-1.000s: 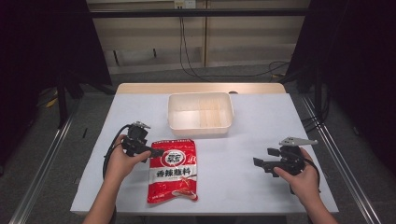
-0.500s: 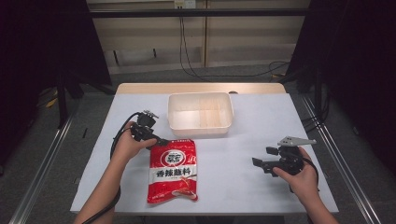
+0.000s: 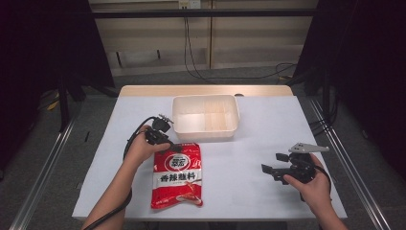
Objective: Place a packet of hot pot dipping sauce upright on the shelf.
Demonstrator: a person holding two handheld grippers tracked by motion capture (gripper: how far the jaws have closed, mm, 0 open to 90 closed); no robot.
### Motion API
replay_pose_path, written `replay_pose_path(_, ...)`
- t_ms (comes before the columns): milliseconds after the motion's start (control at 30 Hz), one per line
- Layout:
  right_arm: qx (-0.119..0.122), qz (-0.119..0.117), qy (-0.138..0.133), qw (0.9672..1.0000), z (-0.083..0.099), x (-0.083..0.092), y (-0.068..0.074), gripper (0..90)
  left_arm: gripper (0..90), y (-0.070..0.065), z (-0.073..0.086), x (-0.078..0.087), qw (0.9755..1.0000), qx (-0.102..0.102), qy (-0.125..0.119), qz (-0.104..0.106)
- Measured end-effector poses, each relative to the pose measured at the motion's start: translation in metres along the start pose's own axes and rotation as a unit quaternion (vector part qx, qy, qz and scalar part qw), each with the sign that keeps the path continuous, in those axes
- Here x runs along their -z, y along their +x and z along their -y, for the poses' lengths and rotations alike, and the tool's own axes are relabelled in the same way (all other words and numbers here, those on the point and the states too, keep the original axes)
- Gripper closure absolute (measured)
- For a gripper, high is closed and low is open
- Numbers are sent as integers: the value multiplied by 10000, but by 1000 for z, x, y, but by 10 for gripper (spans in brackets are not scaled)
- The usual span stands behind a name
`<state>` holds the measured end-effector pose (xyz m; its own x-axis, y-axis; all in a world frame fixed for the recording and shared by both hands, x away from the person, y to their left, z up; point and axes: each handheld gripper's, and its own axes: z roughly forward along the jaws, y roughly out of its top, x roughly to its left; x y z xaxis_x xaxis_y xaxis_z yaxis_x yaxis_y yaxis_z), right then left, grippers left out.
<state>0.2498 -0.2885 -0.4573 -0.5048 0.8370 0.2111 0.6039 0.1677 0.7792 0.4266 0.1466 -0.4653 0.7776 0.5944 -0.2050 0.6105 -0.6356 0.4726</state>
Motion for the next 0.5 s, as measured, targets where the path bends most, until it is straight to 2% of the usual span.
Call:
replay_pose_path(67, -58, 8, -8, 10000, 0, 2, -1, 183, 95, -1, -1, -2, 10000, 3, -1, -10)
replay_pose_path(100, -68, 12, -31, 10000, -1, 3, -1, 183, 100, -1, -2, 0, 10000, -29, 91, 11)
replay_pose_path(200, -90, 5, -73, 9999, -3, 3, -2, 183, 105, -3, -2, 0, 9999, 5, 112, 123)
replay_pose_path(233, -102, -6, -61, 9999, -2, 3, -2, 183, 113, -3, -2, 2, 9996, -91, 219, 153)
replay_pose_path(267, -82, -8, -56, 10000, -2, 3, -2, 184, 124, -3, -2, 2, 9994, -80, 229, 236)
replay_pose_path(300, -85, -4, -52, 10000, -1, 3, -2, 184, 128, -6, -1, 0, 9994, 100, 55, 312)
replay_pose_path(333, -94, -6, -41, 9999, -2, 3, -2, 184, 131, -6, -1, 0, 9993, 103, 42, 366)
replay_pose_path(367, -101, -11, -42, 9999, -2, 3, -3, 184, 133, -5, -1, 1, 9991, 7, 110, 404)
replay_pose_path(400, -101, -1, -58, 9999, -2, 3, -3, 184, 134, -5, -1, 1, 9992, 51, 134, 385)
replay_pose_path(433, -104, 3, -55, 9999, -3, 3, -2, 183, 136, -6, -1, 3, 9991, -1, 235, 362)
replay_pose_path(467, -100, -2, -72, 9999, -3, 3, -2, 184, 139, -8, 0, 2, 9991, 115, 138, 379)
replay_pose_path(500, -106, -10, -65, 9999, -4, 3, -2, 184, 146, -7, 0, 4, 9988, -21, 263, 419)
